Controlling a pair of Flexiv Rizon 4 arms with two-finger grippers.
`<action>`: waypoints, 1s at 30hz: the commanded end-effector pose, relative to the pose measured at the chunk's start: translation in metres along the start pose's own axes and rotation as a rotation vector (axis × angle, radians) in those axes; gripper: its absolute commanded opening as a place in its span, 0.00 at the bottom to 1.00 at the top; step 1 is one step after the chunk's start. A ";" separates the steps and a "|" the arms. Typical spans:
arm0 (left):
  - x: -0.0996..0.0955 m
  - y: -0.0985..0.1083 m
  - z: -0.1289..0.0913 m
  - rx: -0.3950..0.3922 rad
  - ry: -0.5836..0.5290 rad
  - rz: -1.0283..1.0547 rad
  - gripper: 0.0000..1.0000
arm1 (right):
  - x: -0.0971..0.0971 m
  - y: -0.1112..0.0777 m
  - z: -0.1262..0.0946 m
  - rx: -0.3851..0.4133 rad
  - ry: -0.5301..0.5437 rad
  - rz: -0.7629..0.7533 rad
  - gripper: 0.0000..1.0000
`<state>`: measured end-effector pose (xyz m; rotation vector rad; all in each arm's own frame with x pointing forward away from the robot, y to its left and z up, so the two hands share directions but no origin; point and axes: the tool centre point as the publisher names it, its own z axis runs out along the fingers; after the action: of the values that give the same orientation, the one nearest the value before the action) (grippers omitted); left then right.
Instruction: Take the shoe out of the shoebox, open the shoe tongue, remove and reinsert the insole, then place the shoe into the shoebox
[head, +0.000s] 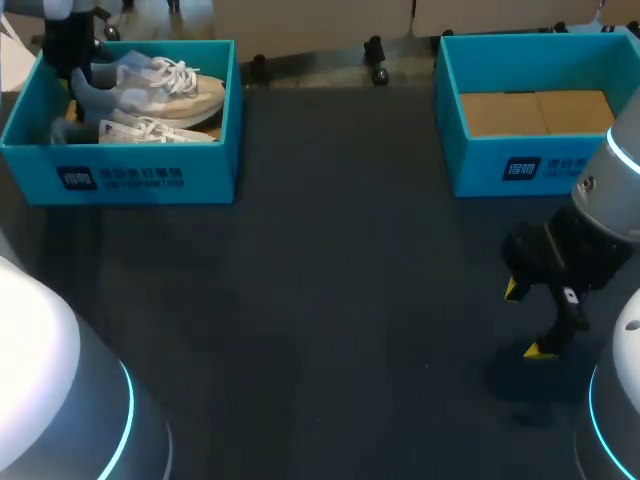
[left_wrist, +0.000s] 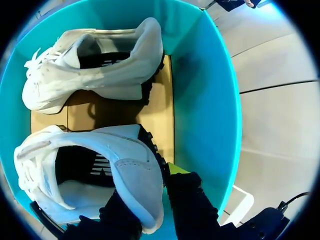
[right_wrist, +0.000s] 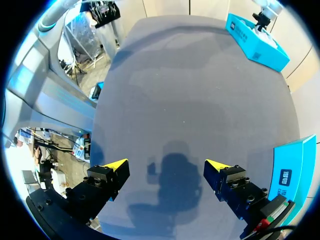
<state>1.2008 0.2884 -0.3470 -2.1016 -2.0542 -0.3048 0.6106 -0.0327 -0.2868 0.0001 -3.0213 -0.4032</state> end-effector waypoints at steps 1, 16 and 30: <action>-0.003 0.010 0.007 0.014 0.006 0.002 0.00 | 0.000 0.000 0.001 0.001 0.000 0.000 1.00; -0.008 0.013 0.022 0.056 0.005 0.044 0.00 | 0.000 0.000 0.001 0.001 0.000 0.000 1.00; -0.004 0.005 0.026 0.076 -0.027 0.086 0.00 | 0.000 0.000 0.001 0.001 0.000 0.000 1.00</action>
<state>1.2015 0.2879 -0.3735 -2.1508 -1.9543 -0.2016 0.6106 -0.0327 -0.2868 0.0000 -3.0213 -0.4032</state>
